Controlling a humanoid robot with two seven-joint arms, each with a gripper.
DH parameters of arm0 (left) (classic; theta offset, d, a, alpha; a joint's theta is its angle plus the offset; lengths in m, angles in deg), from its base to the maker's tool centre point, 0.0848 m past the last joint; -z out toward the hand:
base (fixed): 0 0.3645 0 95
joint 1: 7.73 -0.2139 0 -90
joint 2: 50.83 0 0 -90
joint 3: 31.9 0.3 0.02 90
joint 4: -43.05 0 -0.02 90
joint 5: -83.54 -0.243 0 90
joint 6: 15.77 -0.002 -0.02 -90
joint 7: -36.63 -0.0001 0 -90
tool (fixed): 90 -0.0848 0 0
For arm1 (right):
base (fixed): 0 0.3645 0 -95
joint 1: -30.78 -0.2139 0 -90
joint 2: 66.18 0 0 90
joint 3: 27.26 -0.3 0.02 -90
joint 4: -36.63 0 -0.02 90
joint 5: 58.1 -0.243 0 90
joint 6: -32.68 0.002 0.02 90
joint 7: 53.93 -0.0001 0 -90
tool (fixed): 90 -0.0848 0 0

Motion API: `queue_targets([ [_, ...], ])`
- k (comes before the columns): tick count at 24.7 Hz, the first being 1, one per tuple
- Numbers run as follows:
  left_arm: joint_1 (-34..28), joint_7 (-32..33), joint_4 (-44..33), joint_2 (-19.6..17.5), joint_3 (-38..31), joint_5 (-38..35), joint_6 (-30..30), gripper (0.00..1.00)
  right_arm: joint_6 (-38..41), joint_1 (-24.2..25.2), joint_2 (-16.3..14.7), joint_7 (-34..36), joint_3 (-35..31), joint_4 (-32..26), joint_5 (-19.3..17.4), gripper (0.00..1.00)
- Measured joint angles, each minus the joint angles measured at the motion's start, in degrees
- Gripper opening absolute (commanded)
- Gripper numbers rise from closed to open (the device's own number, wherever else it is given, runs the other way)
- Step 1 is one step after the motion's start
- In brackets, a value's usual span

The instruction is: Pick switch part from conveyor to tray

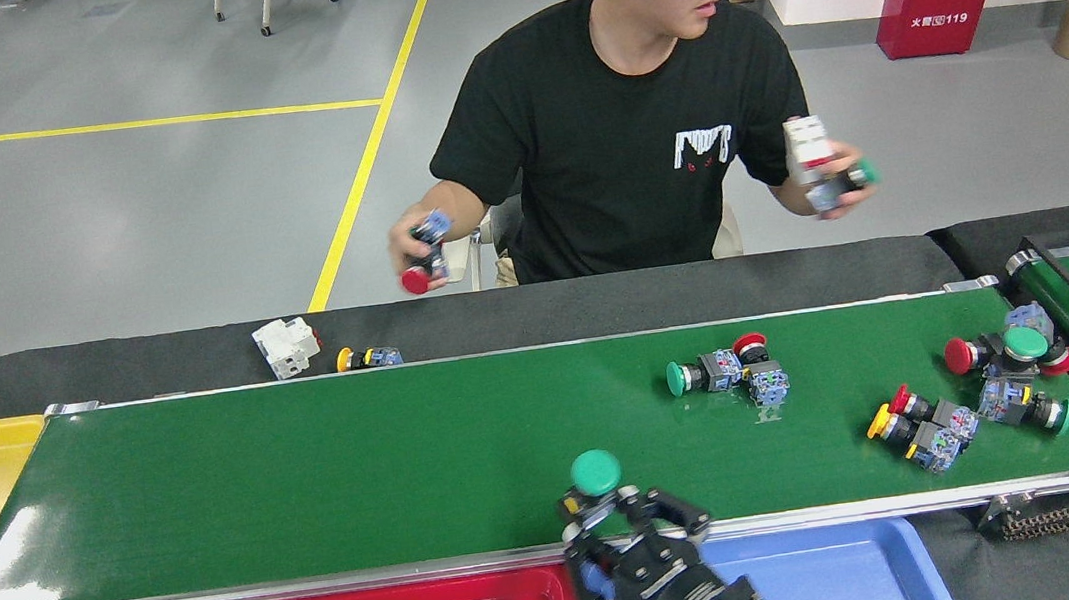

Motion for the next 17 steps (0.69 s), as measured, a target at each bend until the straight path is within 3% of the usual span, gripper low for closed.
queue_targets([
  [5, 0.5, 0.0, 0.0, 0.0, 0.0, 1.8, 0.8, 1.00, 0.3, 0.2, 0.1, 0.3, -0.6, -0.6, 0.0, 1.00],
  [7, 0.5, 0.0, 0.0, 0.0, -0.1, 1.9, 0.8, 1.00, -2.2, 2.6, 0.1, 1.9, -7.0, -3.2, 0.0, 1.00],
  [11, 0.5, 0.0, -0.1, 0.0, -0.1, 1.9, 0.9, 1.00, -9.7, 12.0, -0.4, 9.4, -20.3, -5.3, -0.2, 1.00],
  [14, 0.4, 0.0, -0.2, 0.0, -0.1, 1.9, 0.9, 1.00, -12.7, 14.5, -0.6, 12.2, -29.1, -5.3, -0.3, 1.00],
  [17, 0.4, 0.0, -0.2, 0.0, -0.1, 1.9, 1.0, 1.00, -13.8, 14.5, -0.6, 12.9, -32.1, -4.2, -0.4, 1.00],
])
